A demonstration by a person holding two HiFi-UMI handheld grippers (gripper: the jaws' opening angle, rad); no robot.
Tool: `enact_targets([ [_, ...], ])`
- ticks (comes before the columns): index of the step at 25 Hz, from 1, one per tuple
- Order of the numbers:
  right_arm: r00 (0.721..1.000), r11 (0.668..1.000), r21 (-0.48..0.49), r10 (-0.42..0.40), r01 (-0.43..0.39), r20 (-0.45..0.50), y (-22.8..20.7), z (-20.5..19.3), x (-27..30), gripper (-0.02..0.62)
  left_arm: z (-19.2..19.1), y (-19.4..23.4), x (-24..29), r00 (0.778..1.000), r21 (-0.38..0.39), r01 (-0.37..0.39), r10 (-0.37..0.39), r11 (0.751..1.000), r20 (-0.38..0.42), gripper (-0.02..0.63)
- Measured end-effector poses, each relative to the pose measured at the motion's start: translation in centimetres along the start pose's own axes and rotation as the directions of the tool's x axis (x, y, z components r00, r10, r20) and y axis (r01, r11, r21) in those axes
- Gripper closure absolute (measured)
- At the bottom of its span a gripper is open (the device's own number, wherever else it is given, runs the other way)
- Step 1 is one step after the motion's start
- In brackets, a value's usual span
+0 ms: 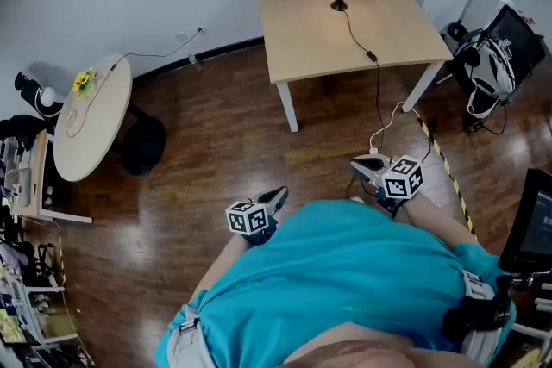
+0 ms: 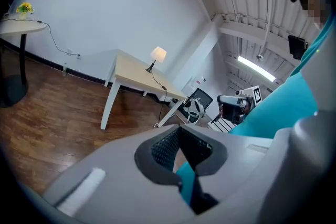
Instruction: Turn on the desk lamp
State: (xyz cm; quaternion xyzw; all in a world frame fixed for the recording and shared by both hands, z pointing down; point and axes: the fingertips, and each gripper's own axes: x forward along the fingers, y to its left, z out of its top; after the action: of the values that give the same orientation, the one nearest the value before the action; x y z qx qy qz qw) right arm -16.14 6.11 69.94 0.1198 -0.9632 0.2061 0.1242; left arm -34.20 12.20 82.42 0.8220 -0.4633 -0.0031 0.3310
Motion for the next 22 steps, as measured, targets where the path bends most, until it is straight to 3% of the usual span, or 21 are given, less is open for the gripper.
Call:
enact_targets([
  [6,0.997,0.998,-0.006,-0.066,0.066,0.028,5.3,-3.1,-5.7,0.594,-3.2,-5.4,-3.2,0.999,0.037,0.038,-0.038,0.999,-0.001,0.604],
  [13,0.997,0.997,-0.056,-0.046,0.05,0.064,9.5,-8.8,-16.2,0.594,-9.7,-15.5,-2.4,0.999,0.077,0.045,-0.044,0.996,-0.009,0.604],
  [20,0.998,0.999,-0.018,-0.025,0.027,0.057,8.5,-15.9,-31.4,0.594,-18.3,-29.9,5.1,0.999,0.052,0.04,-0.039,0.998,-0.033,0.604],
  [22,1.0,1.0,-0.021,-0.004,0.004,0.029,8.0,-18.6,-34.9,0.594,-20.9,-34.3,6.8,0.997,0.097,0.053,-0.047,0.994,-0.066,0.604],
])
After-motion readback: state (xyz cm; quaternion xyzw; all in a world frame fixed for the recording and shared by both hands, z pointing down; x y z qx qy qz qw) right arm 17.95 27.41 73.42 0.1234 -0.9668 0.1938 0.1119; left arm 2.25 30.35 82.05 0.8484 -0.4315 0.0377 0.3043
